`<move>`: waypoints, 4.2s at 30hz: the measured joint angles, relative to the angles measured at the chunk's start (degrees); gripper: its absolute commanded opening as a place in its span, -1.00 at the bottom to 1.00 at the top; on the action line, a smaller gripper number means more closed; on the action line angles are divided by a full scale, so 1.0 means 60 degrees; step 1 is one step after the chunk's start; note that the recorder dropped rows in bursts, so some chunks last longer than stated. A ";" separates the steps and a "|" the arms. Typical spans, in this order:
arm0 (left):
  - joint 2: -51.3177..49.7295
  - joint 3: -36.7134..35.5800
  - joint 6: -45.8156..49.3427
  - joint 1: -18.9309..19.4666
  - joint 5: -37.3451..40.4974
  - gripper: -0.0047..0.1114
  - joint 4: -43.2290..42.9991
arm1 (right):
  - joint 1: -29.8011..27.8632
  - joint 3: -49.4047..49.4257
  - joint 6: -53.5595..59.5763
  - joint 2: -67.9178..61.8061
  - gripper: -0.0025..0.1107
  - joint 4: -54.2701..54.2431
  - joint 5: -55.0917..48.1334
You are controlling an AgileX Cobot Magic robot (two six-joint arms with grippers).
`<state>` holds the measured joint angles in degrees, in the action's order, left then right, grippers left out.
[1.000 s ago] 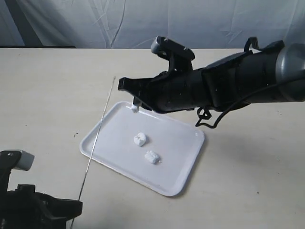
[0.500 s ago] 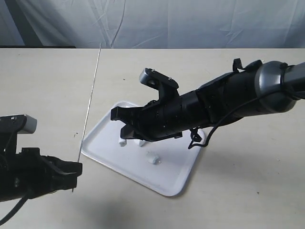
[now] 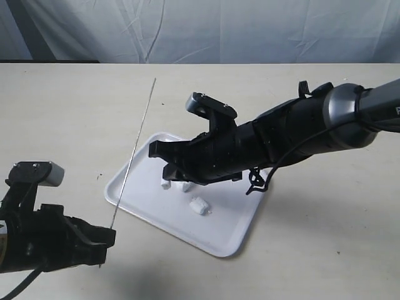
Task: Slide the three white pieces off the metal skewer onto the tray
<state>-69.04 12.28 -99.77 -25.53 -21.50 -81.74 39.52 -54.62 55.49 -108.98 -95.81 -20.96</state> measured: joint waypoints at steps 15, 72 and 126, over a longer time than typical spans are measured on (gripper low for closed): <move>0.0000 0.0000 -0.0094 0.0000 -0.0215 -0.92 -0.0328 | 0.0000 -0.0335 -0.0017 -0.0018 -0.33 -0.0041 0.0399; -0.3368 0.2687 -0.1416 0.0603 -0.0576 -0.34 -0.3043 | 0.0000 -0.0335 -0.6312 0.4815 -0.33 0.9364 -0.1299; 1.1488 -0.1340 -0.3177 0.5767 -0.5803 -0.35 -0.1802 | -0.0666 0.4906 -1.0372 1.5987 -0.38 1.7716 -0.2377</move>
<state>-0.11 4.24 -118.83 9.07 -56.32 -92.56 35.52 -25.19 -6.74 -13.05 10.48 -35.22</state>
